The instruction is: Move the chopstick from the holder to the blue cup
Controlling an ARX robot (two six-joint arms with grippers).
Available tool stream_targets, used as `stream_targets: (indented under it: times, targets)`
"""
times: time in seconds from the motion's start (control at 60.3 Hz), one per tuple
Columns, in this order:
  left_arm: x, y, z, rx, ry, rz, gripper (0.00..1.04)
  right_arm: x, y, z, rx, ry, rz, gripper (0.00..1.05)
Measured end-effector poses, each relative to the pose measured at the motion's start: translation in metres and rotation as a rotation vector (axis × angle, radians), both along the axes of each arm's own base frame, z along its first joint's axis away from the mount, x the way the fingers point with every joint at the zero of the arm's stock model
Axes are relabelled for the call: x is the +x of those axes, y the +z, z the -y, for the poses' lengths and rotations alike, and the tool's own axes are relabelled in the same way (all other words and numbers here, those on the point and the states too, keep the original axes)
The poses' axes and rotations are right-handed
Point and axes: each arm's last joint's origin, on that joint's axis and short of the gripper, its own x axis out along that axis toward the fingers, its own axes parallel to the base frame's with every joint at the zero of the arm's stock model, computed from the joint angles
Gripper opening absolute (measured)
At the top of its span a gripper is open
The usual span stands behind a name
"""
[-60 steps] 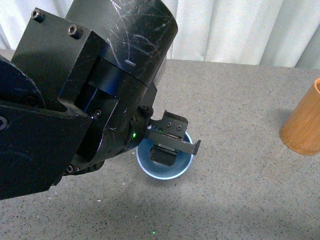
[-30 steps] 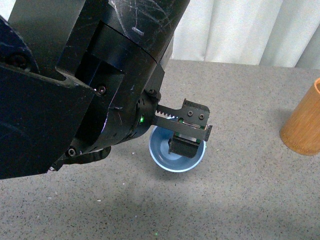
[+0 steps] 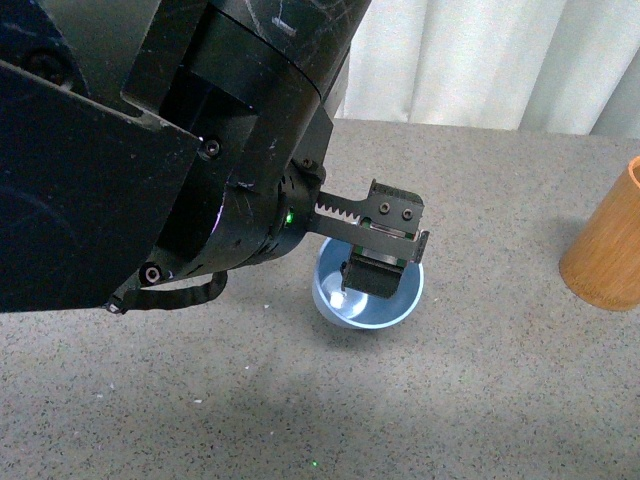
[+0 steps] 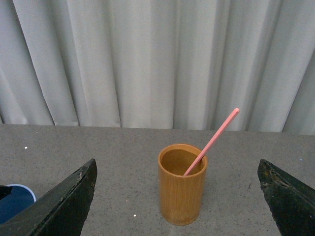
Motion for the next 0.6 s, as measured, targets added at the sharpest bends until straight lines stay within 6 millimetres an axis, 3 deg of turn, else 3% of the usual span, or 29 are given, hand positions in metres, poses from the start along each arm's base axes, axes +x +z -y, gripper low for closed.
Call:
stream_targets:
  times: [0.597]
  targets:
    - [0.0027, 0.0003, -0.0045, 0.000, 0.018, -0.003, 0.98, 0.0000, 0.0000, 0.0000, 0.000, 0.000, 0.000, 0.95]
